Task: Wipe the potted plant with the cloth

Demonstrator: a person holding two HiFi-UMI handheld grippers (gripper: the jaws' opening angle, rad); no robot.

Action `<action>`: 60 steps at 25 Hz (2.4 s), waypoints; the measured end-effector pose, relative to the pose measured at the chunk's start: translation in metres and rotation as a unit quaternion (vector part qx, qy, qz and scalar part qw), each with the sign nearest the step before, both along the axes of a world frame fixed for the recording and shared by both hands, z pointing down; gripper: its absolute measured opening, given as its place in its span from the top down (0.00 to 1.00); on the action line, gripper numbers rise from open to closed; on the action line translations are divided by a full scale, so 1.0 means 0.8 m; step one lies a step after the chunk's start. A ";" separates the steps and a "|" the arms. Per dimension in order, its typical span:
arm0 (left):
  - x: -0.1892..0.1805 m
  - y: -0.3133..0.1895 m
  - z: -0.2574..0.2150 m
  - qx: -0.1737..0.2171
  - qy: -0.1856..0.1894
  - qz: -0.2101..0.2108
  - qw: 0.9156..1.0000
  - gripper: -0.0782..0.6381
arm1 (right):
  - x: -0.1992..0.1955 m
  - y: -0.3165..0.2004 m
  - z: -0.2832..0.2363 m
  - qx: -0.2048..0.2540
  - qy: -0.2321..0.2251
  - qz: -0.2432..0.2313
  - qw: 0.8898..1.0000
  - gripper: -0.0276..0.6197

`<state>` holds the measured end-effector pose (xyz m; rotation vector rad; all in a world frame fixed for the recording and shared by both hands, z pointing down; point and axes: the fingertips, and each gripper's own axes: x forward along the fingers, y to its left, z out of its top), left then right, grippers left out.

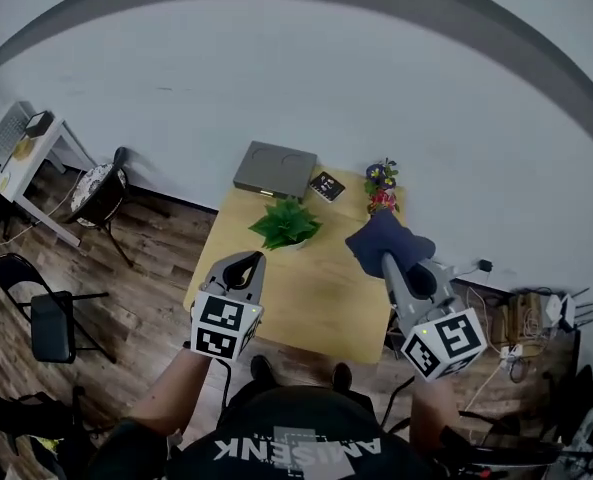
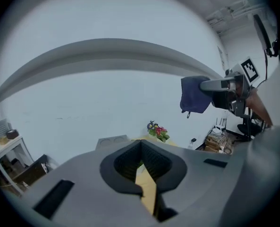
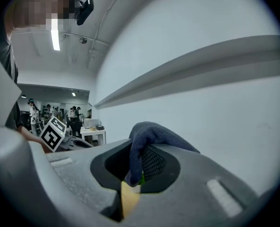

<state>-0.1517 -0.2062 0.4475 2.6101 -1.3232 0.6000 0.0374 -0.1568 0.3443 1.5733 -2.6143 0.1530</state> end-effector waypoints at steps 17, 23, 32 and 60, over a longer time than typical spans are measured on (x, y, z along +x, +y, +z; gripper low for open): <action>0.060 -0.063 0.141 -0.054 -0.147 0.036 0.987 0.89 | 0.042 -0.010 0.040 -0.030 -0.007 0.028 0.999 0.91; 0.088 -0.081 0.187 -0.077 -0.182 0.053 0.979 0.89 | 0.065 -0.026 0.068 -0.054 -0.012 0.019 0.998 0.91; 0.116 -0.110 0.248 -0.062 -0.282 0.093 0.953 0.74 | 0.090 -0.031 0.097 -0.077 -0.013 0.021 0.997 0.91; 0.119 -0.144 0.305 -0.098 -0.398 0.146 0.901 0.82 | 0.127 -0.021 0.135 -0.107 -0.025 0.033 0.993 0.91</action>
